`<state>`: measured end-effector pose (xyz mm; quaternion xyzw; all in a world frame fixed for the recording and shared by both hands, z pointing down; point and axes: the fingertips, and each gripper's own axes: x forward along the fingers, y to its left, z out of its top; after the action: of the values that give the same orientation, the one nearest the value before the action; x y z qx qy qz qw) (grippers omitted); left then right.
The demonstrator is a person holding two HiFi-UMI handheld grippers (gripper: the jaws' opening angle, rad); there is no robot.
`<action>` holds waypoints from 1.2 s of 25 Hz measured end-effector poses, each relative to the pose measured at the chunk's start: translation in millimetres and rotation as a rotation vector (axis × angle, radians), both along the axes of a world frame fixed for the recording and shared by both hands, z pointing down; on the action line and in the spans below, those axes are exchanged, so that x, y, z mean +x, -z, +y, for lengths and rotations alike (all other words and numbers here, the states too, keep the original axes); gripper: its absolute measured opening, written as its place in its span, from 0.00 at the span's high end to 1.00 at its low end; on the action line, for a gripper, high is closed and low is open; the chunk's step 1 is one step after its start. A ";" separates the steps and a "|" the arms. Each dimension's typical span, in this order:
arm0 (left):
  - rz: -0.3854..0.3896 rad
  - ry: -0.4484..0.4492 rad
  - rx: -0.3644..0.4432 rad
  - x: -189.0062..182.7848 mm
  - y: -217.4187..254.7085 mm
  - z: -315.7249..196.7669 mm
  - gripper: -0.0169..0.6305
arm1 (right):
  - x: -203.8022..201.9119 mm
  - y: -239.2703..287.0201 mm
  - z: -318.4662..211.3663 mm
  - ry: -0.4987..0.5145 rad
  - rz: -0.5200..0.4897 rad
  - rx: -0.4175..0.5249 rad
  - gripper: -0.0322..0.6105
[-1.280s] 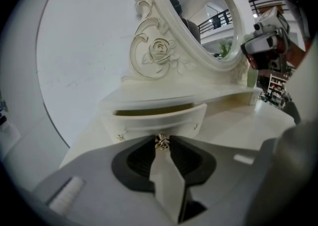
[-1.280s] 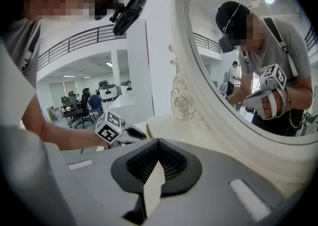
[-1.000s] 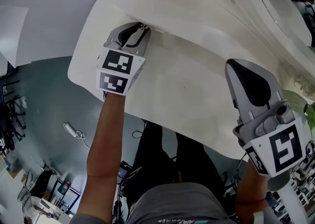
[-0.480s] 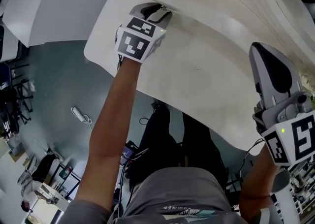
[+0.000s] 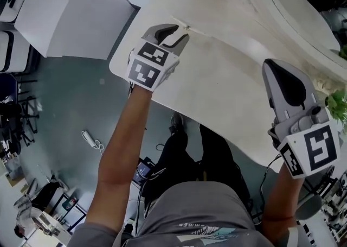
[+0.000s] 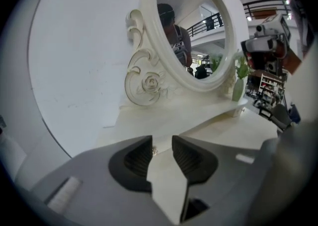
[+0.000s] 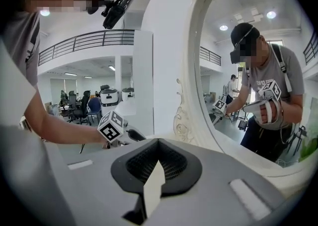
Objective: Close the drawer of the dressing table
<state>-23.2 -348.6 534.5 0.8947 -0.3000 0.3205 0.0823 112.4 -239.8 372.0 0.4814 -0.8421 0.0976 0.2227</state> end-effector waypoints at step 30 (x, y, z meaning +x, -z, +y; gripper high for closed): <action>0.280 -0.111 0.464 -53.8 338.4 161.3 0.97 | -42.2 165.4 88.2 -0.007 0.042 0.259 0.95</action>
<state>-77.0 -187.3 196.0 0.9403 -0.3017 0.1204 -0.1017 70.2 -151.6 206.6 0.5109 -0.8412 -0.0215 0.1759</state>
